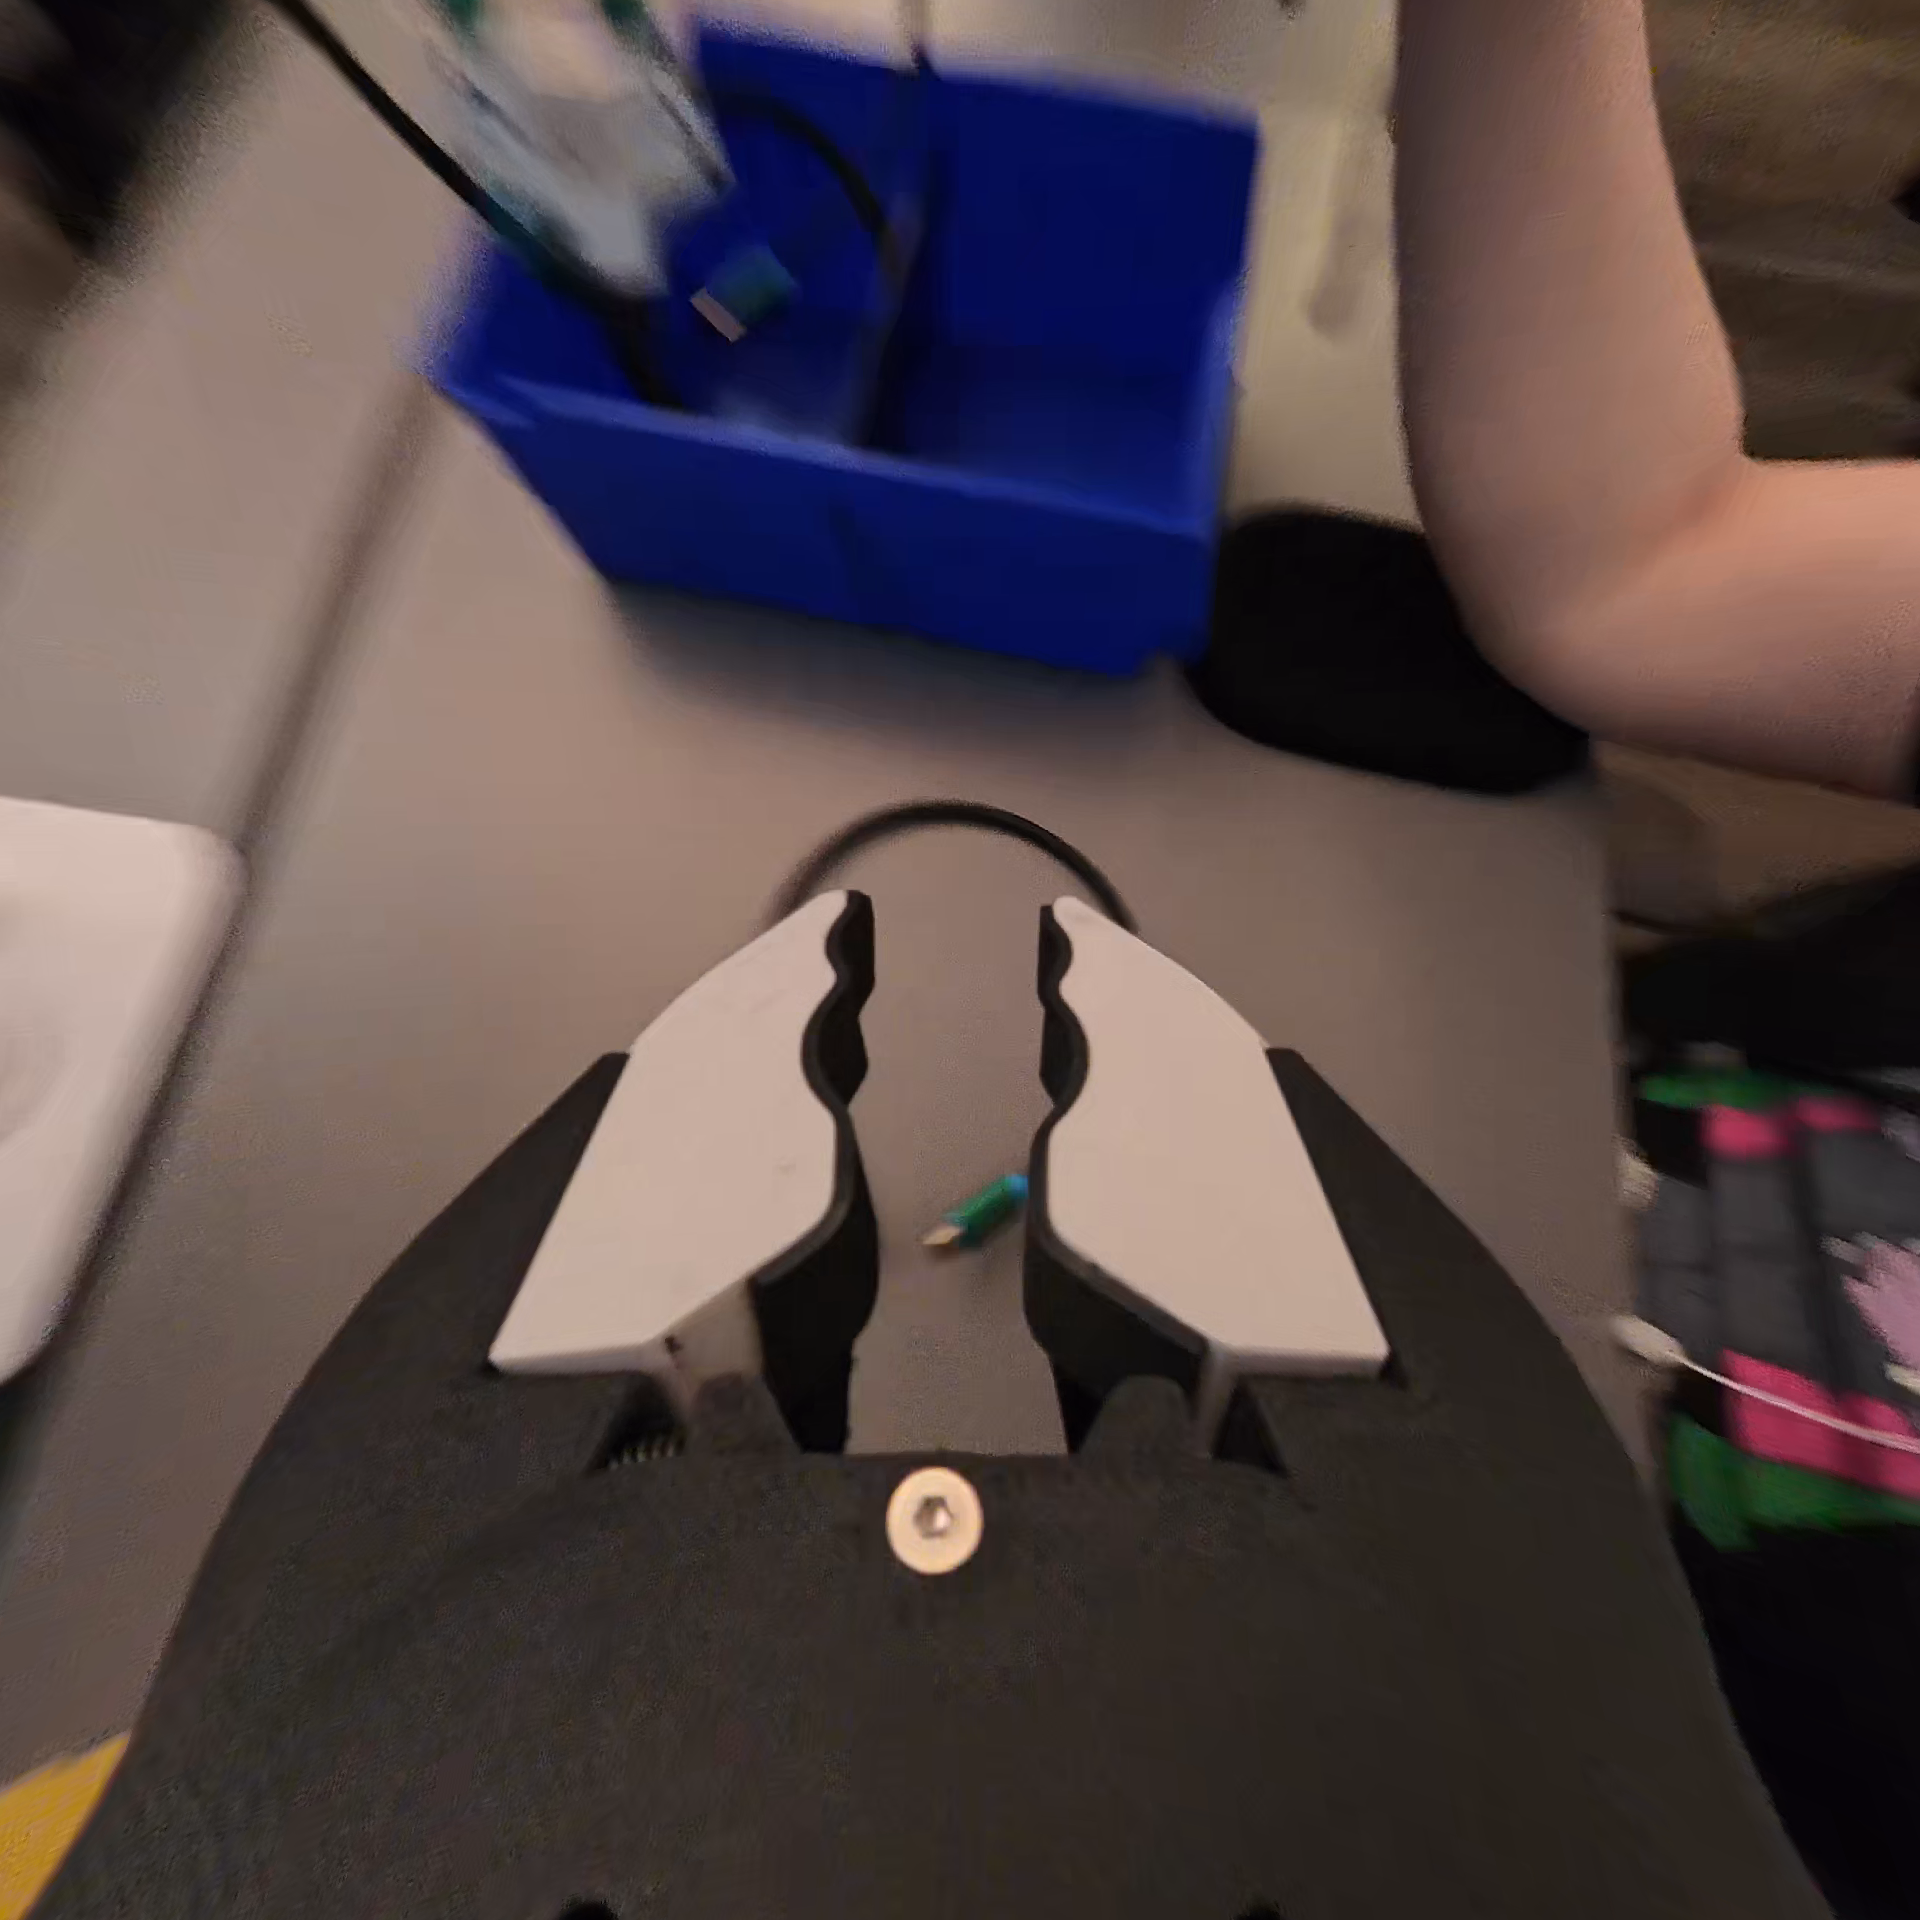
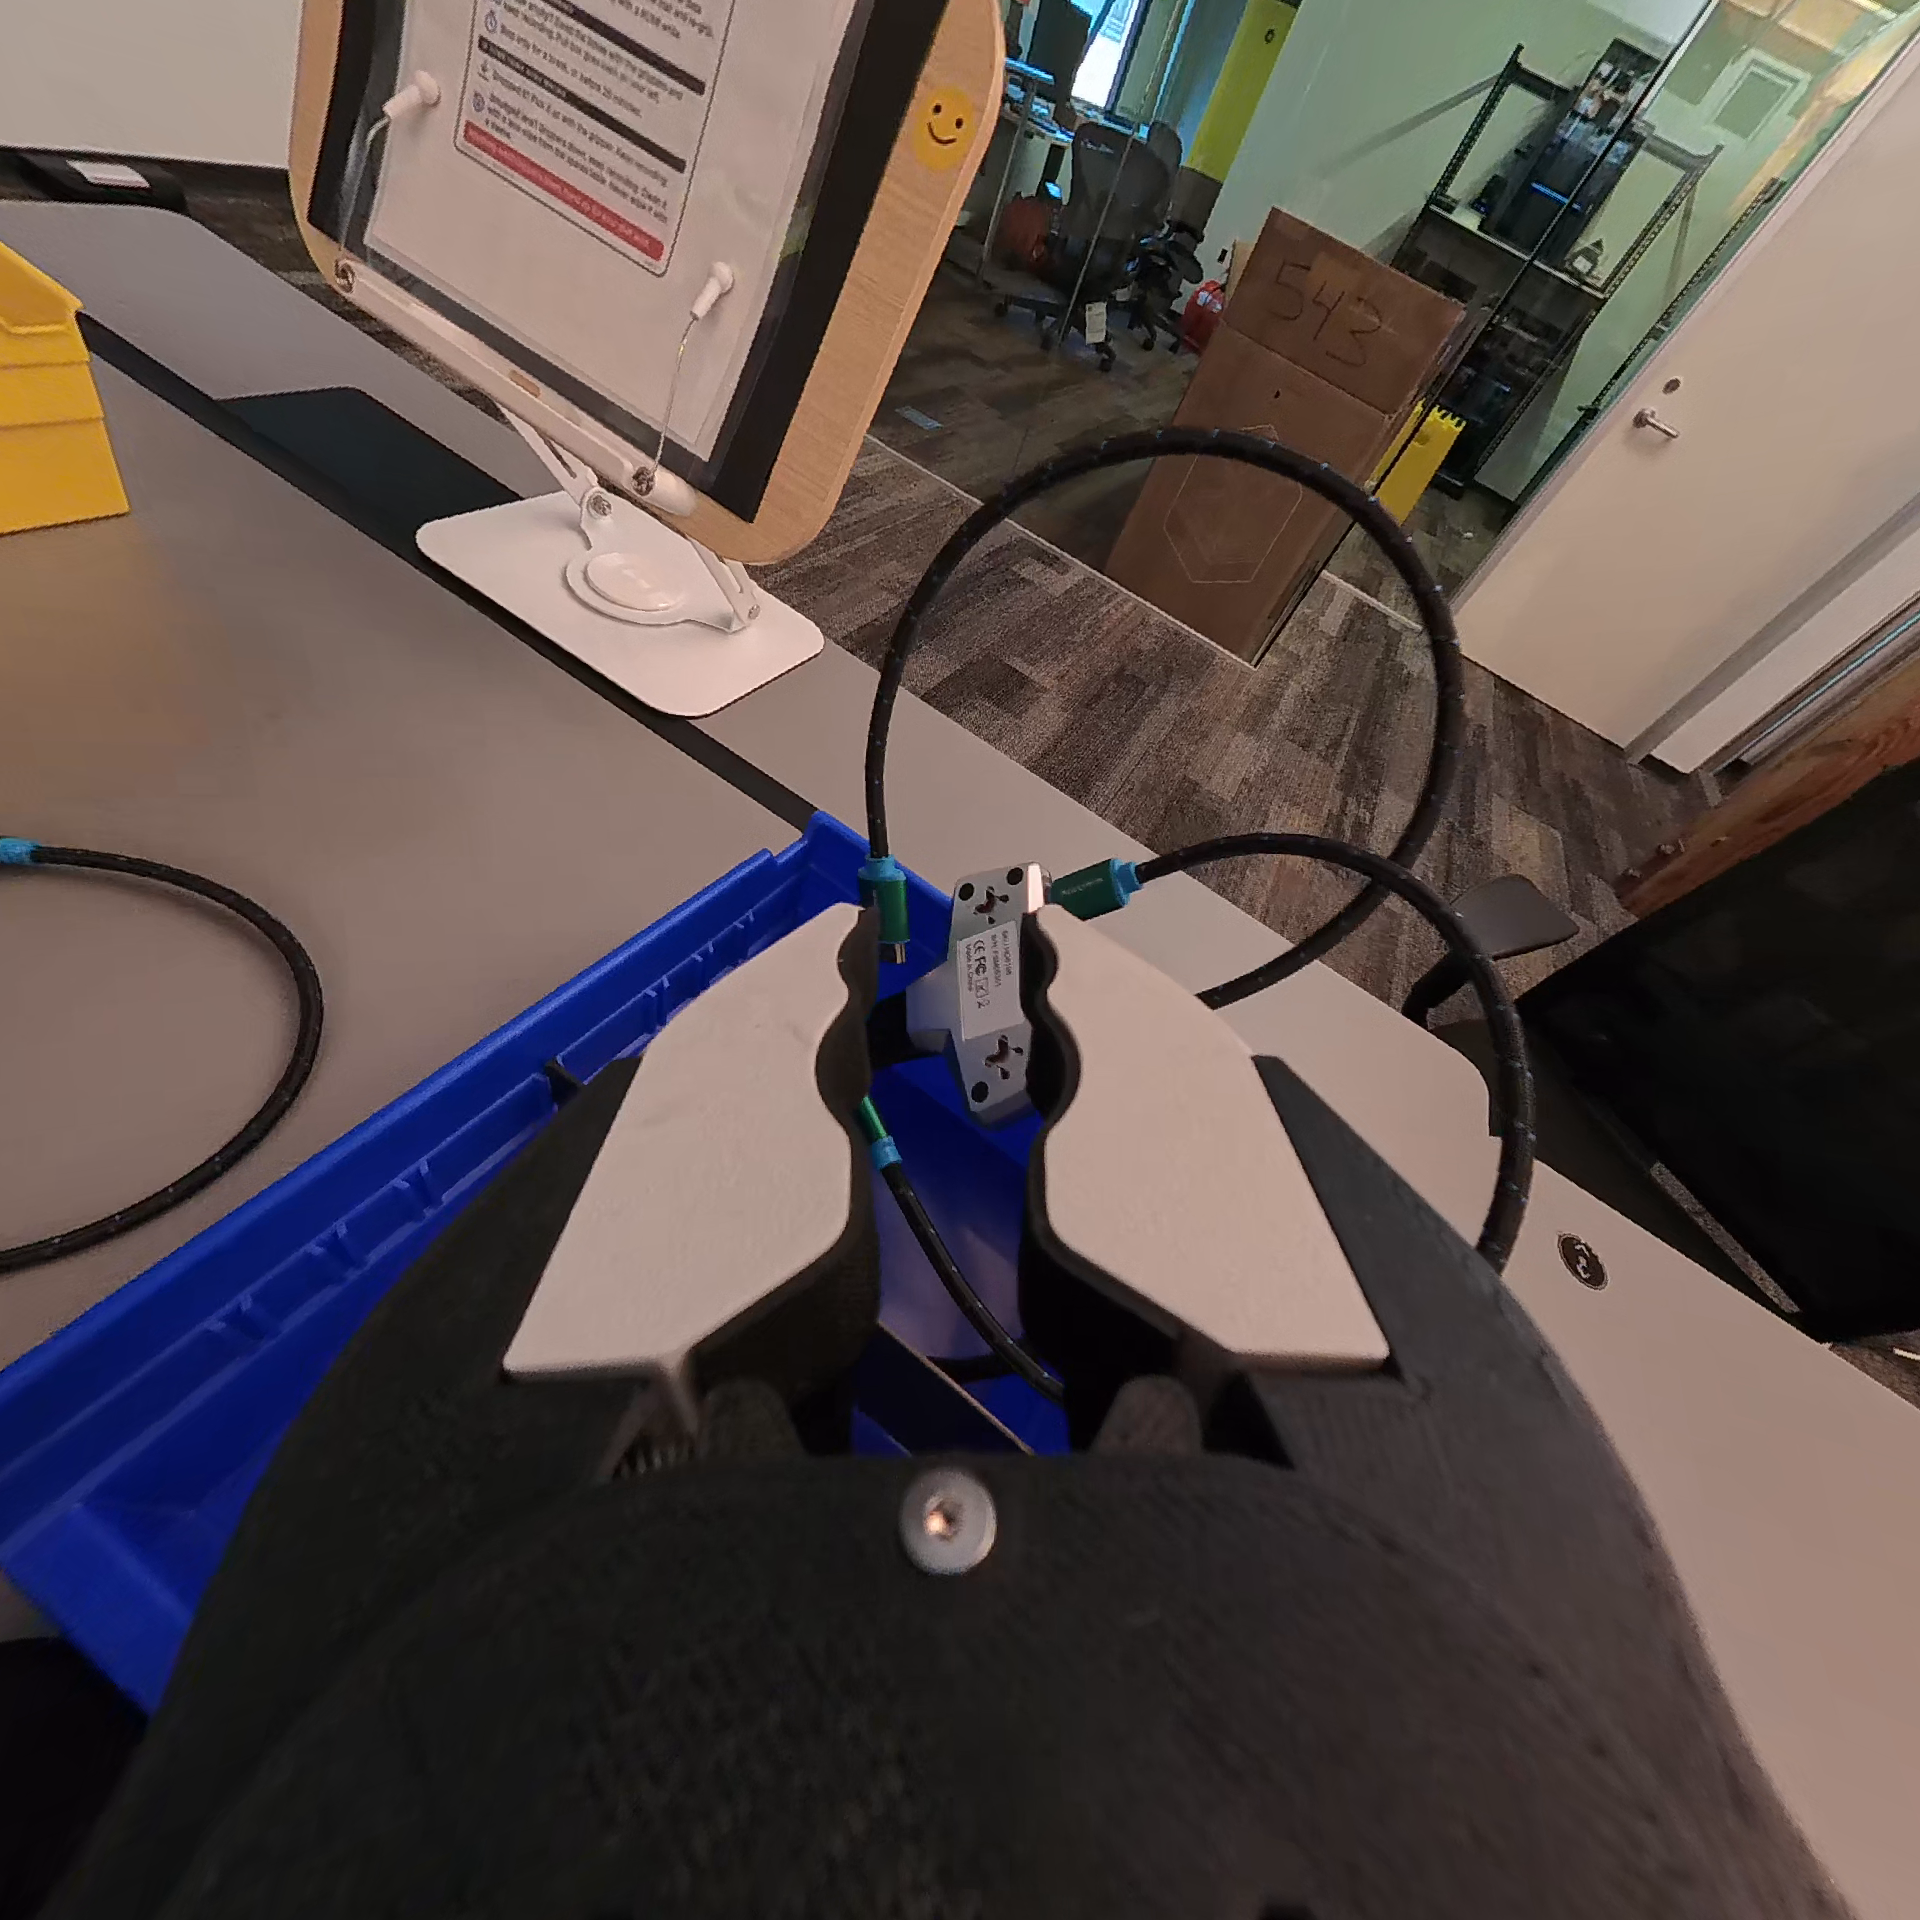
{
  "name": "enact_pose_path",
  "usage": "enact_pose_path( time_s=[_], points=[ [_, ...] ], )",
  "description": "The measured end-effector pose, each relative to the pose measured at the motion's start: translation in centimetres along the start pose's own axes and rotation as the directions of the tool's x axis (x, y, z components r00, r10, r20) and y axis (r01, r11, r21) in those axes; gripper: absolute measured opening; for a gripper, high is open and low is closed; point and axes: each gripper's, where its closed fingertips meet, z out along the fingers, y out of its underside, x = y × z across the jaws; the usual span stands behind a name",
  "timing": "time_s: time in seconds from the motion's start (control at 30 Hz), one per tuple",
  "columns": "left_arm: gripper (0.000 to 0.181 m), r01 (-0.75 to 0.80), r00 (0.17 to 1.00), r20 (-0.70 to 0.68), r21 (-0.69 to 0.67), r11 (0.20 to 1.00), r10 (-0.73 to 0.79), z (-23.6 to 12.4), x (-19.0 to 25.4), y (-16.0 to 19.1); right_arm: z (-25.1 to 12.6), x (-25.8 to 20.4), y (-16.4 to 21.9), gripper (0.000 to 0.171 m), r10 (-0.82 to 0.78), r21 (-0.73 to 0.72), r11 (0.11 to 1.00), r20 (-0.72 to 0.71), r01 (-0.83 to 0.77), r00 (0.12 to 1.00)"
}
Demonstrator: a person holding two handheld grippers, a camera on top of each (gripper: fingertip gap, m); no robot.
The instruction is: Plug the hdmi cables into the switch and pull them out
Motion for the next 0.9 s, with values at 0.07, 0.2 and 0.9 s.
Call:
enact_pose_path(
  time_s=[0.07,0.2,0.9],
  points=[
    [0.036,-0.05,0.963,0.269,0.168,0.985,0.003,-6.0,-3.6,-1.3,0.3,-0.2,0.1,0.027,-0.005,-0.008,1.0,0.005,0.005,1.0],
    [0.057,-0.204,0.751,0.655,0.35,0.914,-0.083,-16.5,-8.8,2.2,0.9,-0.7,0.2,0.027,-0.019,-0.027,0.999,0.018,0.019,1.0],
    [0.046,0.151,0.987,0.127,-0.48,0.864,-0.101,-11.3,-16.2,25.1,2.3,-2.4,1.0,0.027,-0.092,-0.095,0.99,0.08,0.1,0.993]
  ],
)
